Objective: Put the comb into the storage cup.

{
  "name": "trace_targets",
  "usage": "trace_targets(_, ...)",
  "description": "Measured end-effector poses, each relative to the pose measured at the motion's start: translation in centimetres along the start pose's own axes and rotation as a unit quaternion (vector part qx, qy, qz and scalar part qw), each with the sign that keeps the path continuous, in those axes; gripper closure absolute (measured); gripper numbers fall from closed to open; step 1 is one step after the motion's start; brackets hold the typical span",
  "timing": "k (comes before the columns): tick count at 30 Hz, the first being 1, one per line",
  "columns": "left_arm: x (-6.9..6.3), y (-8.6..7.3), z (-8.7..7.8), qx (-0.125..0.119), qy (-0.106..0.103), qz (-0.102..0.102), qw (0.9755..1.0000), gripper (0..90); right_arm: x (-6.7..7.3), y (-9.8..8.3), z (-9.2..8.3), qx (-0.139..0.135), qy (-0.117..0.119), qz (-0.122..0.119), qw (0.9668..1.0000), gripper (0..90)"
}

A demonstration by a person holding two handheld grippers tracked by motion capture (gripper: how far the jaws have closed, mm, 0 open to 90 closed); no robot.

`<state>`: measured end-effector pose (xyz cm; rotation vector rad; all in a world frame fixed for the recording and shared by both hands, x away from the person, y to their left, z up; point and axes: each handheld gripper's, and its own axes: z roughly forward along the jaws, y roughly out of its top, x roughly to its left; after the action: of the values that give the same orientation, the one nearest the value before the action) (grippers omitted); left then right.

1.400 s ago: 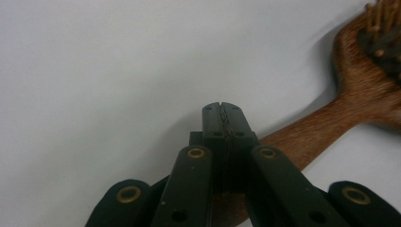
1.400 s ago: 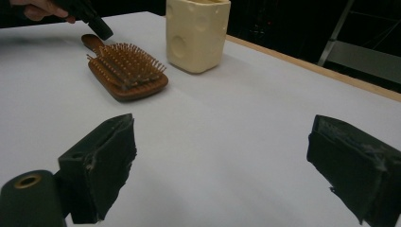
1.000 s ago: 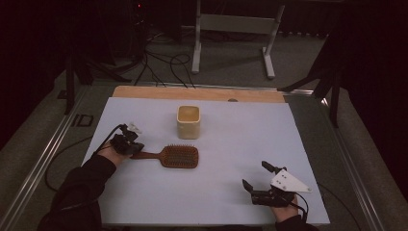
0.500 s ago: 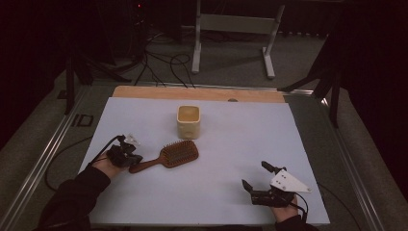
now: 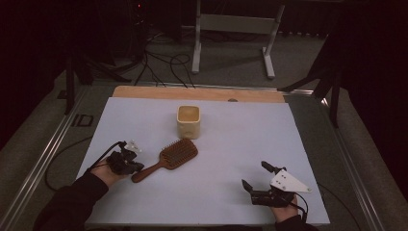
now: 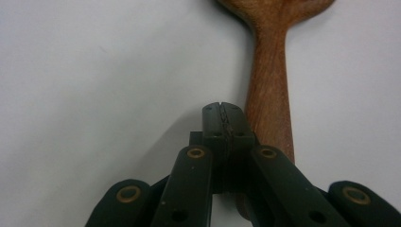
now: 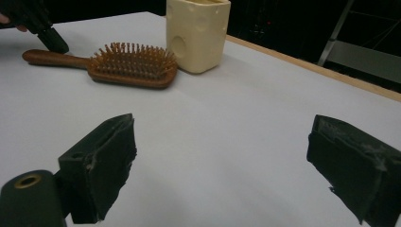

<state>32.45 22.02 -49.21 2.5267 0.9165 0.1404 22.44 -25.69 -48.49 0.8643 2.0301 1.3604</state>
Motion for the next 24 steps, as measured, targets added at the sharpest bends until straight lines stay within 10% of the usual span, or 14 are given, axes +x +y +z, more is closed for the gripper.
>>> trace_targets(14,-2.3,0.0,-0.6,0.023,-0.028,0.017,0.9992,90.0,0.0,0.0,0.0,-0.001,-0.001,0.0,1.0,8.6)
trace_targets(24,-2.8,-0.2,-0.6,0.041,-0.045,-0.018,0.998,90.0,0.0,0.0,0.0,0.0,0.0,0.001,1.0,8.6)
